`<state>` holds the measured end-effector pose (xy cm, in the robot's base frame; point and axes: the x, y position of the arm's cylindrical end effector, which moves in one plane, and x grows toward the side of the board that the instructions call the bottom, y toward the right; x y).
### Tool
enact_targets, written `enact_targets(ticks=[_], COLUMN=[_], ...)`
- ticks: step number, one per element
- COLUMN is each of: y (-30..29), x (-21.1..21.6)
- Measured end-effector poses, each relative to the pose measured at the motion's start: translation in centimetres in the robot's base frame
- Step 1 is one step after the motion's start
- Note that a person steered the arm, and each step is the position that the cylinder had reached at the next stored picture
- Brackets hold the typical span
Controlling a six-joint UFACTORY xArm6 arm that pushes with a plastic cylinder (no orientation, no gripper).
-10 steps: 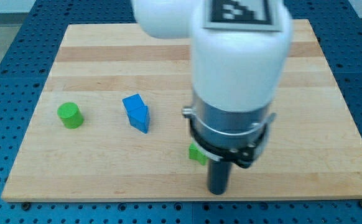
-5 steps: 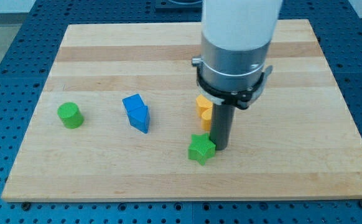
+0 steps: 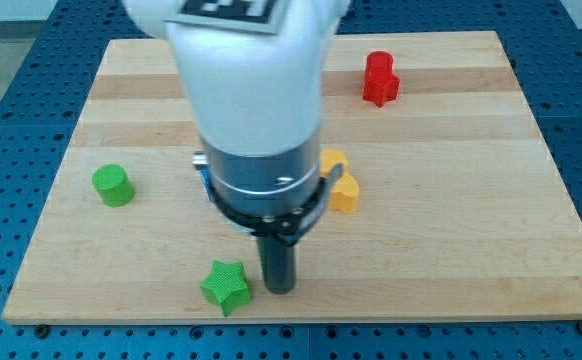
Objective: Place green star to the bottom right of the green circle
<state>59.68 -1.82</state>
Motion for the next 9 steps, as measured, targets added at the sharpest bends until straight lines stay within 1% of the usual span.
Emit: enact_targets(ticks=[1, 2, 4, 5, 6, 7, 8, 9], y=[0.6, 0.2, -4.8, -7.0, -9.0, -11.0, -12.5, -12.6], x=[1.9, 2.2, 2.1, 1.4, -0.9, -4.4, -6.4, -5.8])
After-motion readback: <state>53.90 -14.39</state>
